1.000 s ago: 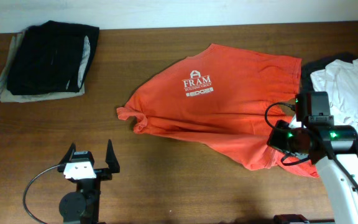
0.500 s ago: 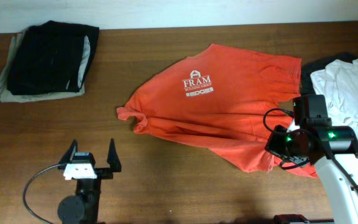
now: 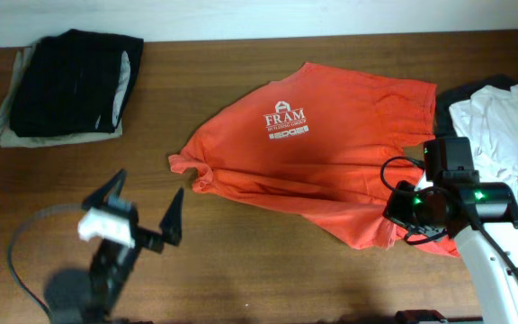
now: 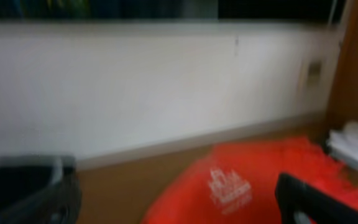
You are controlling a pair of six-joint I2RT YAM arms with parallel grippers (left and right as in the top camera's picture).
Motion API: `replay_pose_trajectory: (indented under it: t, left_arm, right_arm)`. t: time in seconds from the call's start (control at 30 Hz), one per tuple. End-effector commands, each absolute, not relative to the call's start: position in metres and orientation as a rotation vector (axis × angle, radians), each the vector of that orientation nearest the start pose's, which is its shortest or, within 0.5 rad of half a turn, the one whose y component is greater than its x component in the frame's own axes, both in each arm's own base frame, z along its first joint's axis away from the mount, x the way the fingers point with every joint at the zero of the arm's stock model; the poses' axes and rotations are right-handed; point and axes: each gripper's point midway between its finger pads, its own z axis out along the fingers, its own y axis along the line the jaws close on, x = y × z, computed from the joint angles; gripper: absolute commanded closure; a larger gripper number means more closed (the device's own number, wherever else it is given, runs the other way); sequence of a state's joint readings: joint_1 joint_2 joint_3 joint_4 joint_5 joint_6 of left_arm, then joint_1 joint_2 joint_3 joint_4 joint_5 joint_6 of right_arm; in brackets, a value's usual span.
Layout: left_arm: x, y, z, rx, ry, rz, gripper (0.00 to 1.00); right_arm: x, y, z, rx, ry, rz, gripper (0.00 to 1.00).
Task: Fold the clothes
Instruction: 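Reach the left gripper to grasp the T-shirt's left hem corner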
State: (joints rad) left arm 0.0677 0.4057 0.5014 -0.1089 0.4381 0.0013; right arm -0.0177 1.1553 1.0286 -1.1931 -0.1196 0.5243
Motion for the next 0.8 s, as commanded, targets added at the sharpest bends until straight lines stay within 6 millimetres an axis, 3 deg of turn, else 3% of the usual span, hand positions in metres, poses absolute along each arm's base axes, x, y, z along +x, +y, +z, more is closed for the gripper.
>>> replay_pose_trajectory:
  t: [0.0, 0.17, 0.23, 0.33, 0.43, 0.47, 0.5, 0.6, 0.67, 0.77]
  left_arm:
    - [0.284, -0.055, 0.316, 0.425, 1.756, -0.221, 0.01]
    - [0.315, -0.080, 0.306, 0.490, 1.927, -0.490, 0.01]
    - [0.330, -0.078, 0.298, 0.393, 2.000, -0.550, 0.01]
    - [0.356, -0.058, 0.258, 0.154, 2.215, -0.404, 0.01]
    - [0.360, -0.038, 0.222, -0.150, 2.404, -0.148, 0.01]
    - [0.360, -0.038, 0.215, -0.173, 2.428, -0.110, 0.01]
    - [0.362, -0.047, 0.208, -0.153, 2.448, -0.116, 0.01]
    - [0.366, -0.089, 0.193, -0.074, 2.499, -0.351, 0.01]
    - [0.370, -0.101, 0.185, -0.063, 2.516, -0.430, 0.01]
    - [0.379, -0.103, 0.167, -0.071, 2.549, -0.427, 0.01]
  right_arm:
    - [0.225, 0.018, 0.146, 0.769, 2.813, 0.271, 0.96]
    - [0.225, 0.018, 0.146, 0.769, 2.812, 0.272, 0.96]
    - [0.227, 0.018, 0.147, 0.767, 2.806, 0.273, 0.96]
    - [0.227, 0.018, 0.147, 0.767, 2.806, 0.273, 0.96]
    - [0.229, 0.018, 0.147, 0.763, 2.797, 0.276, 0.96]
    - [0.230, 0.018, 0.147, 0.762, 2.795, 0.277, 0.96]
    - [0.231, 0.018, 0.148, 0.761, 2.790, 0.278, 0.96]
    - [0.231, 0.018, 0.148, 0.760, 2.787, 0.279, 0.96]
    - [0.231, 0.018, 0.148, 0.760, 2.788, 0.279, 0.96]
    - [0.231, 0.018, 0.148, 0.760, 2.787, 0.279, 0.96]
